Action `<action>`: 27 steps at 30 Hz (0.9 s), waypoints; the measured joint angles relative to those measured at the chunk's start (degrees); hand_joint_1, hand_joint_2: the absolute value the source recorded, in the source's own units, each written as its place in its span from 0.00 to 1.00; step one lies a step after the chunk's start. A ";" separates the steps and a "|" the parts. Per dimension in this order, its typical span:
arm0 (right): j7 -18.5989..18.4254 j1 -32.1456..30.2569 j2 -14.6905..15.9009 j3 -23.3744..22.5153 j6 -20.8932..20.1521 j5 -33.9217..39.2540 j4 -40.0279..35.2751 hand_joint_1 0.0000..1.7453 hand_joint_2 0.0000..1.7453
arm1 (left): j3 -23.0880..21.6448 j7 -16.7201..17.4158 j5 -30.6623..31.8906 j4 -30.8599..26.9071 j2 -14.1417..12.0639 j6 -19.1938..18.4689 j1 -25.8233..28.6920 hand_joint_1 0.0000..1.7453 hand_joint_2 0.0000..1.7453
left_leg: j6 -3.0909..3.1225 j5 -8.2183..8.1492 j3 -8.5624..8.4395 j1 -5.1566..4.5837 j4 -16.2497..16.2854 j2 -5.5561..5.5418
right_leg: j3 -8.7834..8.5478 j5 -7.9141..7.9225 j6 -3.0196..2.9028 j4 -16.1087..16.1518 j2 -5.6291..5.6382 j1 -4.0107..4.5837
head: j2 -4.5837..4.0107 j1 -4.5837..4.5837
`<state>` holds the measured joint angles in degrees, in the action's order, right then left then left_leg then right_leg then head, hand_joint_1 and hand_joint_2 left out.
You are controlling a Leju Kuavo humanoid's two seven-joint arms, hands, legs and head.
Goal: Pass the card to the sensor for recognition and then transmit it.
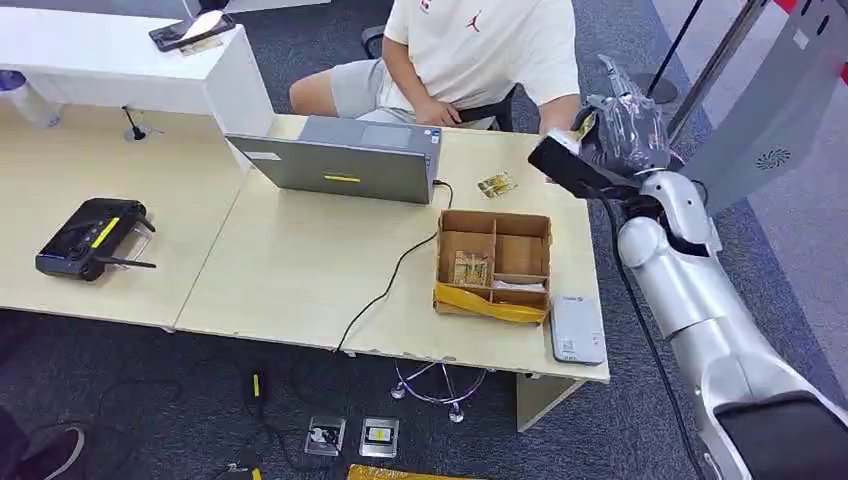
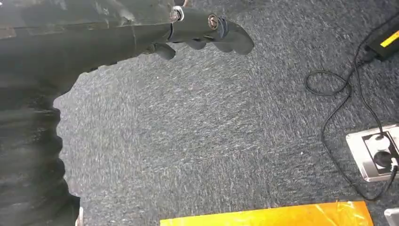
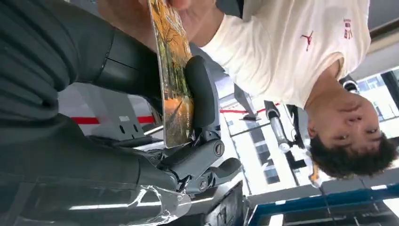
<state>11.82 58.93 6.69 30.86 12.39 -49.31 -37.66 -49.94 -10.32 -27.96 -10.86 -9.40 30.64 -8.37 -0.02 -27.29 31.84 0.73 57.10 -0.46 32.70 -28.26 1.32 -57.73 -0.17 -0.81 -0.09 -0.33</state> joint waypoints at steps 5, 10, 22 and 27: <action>-0.22 0.92 -1.22 0.28 -0.09 -0.59 3.80 0.93 1.00 | -0.26 0.00 -0.02 0.00 -0.26 -0.13 0.00 0.00 1.00 | 0.00 0.00 0.00 0.00 0.00 0.00 | -0.01 0.00 0.00 0.00 0.01 0.00 | 0.00 0.04; -0.37 1.12 -2.23 0.46 -0.11 -0.96 7.06 0.00 1.00 | -0.28 0.00 -0.17 0.00 -0.26 -0.33 0.00 0.00 1.00 | 0.00 0.00 -0.02 0.00 0.00 0.00 | -0.01 0.00 0.00 0.00 0.01 0.00 | 0.00 0.02; 0.13 1.04 -2.60 0.68 0.85 1.01 9.88 0.00 1.00 | -0.28 0.00 -0.37 0.00 -0.39 -0.26 0.00 0.00 1.00 | 0.00 0.00 -0.05 0.00 0.01 0.01 | 0.01 0.00 0.00 0.00 0.04 0.00 | 0.00 0.02; 2.34 0.81 -1.88 0.15 5.87 5.43 10.01 0.00 1.00 | -0.28 0.24 -1.73 0.00 -0.31 0.42 0.02 0.00 1.00 | 0.00 0.00 -0.05 0.00 0.02 0.03 | 0.03 0.00 0.00 0.01 0.08 0.00 | 0.00 0.00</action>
<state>14.17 59.74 4.81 31.01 18.26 -43.88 -27.65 -50.23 -10.08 -29.68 -10.86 -9.70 31.06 -8.34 -0.02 -27.29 31.79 0.73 57.12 -0.43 32.73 -28.25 1.32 -57.72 -0.08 -0.82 -0.09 -0.33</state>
